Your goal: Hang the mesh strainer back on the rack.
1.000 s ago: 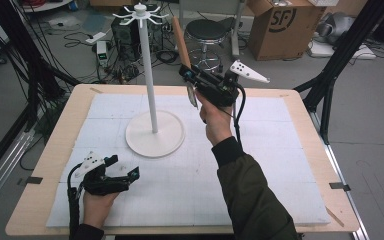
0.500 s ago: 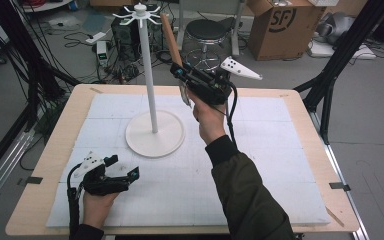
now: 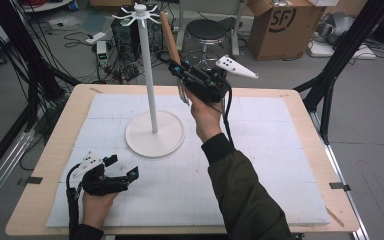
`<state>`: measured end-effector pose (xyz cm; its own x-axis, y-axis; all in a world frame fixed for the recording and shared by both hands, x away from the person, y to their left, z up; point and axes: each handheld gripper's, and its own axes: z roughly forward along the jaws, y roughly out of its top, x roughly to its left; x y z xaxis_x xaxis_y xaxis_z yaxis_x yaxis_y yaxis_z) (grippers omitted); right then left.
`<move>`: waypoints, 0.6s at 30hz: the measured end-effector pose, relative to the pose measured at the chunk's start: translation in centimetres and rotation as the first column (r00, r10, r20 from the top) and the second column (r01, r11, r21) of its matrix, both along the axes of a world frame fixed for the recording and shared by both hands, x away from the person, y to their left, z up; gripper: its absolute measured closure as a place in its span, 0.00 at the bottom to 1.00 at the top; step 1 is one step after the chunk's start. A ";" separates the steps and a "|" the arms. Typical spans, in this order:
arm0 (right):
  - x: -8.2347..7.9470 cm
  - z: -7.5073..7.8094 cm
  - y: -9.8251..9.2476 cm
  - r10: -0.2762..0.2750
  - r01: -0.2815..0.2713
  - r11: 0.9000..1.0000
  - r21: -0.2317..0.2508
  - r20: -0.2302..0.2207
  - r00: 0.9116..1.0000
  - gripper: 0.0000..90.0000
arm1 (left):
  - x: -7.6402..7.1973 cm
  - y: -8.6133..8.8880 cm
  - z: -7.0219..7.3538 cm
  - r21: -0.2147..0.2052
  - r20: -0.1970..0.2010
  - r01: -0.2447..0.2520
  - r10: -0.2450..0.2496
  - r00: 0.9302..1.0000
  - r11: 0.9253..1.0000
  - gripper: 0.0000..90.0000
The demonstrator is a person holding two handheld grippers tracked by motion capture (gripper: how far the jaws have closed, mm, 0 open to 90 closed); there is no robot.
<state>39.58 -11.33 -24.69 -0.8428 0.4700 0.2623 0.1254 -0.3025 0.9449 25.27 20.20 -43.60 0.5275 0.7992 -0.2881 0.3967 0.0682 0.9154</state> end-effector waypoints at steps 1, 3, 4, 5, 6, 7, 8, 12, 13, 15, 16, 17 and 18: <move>0.0 0.1 0.0 -0.012 0.012 1.000 -0.007 0.000 1.000 0.79 | 0.0 0.0 0.0 0.001 0.000 0.001 -0.001 1.000 1.000 0.02; 0.2 0.2 0.0 -0.022 0.022 1.000 -0.012 0.000 1.000 0.79 | 0.0 0.0 0.0 -0.001 -0.001 0.000 0.000 1.000 1.000 0.02; 0.2 0.2 0.0 -0.023 0.023 1.000 -0.013 -0.004 1.000 0.79 | 0.0 0.0 0.0 0.000 -0.001 0.000 0.000 1.000 1.000 0.02; 0.3 0.3 0.0 -0.032 0.032 0.999 -0.014 -0.003 0.999 0.79 | 0.0 0.0 0.0 0.000 0.000 -0.001 0.001 1.000 1.000 0.02; 0.4 0.2 0.0 -0.030 0.030 0.999 -0.013 -0.006 1.000 0.79 | 0.0 0.0 0.0 -0.001 -0.001 -0.004 0.004 1.000 1.000 0.02; 0.4 0.2 0.1 -0.028 0.028 1.000 -0.010 -0.013 1.000 0.79 | 0.0 0.0 0.0 -0.001 0.000 -0.003 0.003 1.000 1.000 0.02; 0.5 0.2 0.1 -0.035 0.035 0.999 -0.014 -0.016 0.999 0.79 | 0.0 0.1 0.0 -0.002 0.000 -0.003 0.003 1.000 1.000 0.02; 0.9 0.2 0.2 -0.032 0.031 0.999 -0.014 -0.026 0.999 0.79 | 0.1 0.2 0.0 -0.006 -0.001 -0.003 0.003 1.000 1.000 0.02; 0.9 0.2 0.3 -0.031 0.031 0.999 -0.013 -0.027 0.999 0.79 | 0.1 0.2 0.0 -0.005 -0.002 -0.004 0.004 1.000 1.000 0.02; 1.1 0.1 0.4 -0.029 0.029 1.000 -0.012 -0.029 0.999 0.79 | 0.1 0.3 -0.1 -0.006 -0.001 -0.006 0.006 1.000 1.000 0.02; 1.2 0.0 0.4 -0.028 0.027 0.999 -0.019 -0.033 0.999 0.79 | 0.1 0.3 -0.1 -0.008 -0.001 -0.004 0.004 1.000 1.000 0.02; 1.2 -0.1 0.5 -0.028 0.027 0.999 -0.025 -0.039 0.999 0.79 | 0.1 0.3 -0.1 -0.012 -0.001 -0.006 0.006 1.000 1.000 0.02; 1.4 -0.2 0.6 -0.027 0.026 0.999 -0.030 -0.039 0.999 0.79 | 0.1 0.3 -0.1 -0.011 -0.002 -0.006 0.006 1.000 1.000 0.02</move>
<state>40.94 -10.72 -24.87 -0.8195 0.4999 0.2803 0.1548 -0.2778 0.9481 25.39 20.49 -43.66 0.5223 0.7988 -0.2986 0.3985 0.0809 0.9136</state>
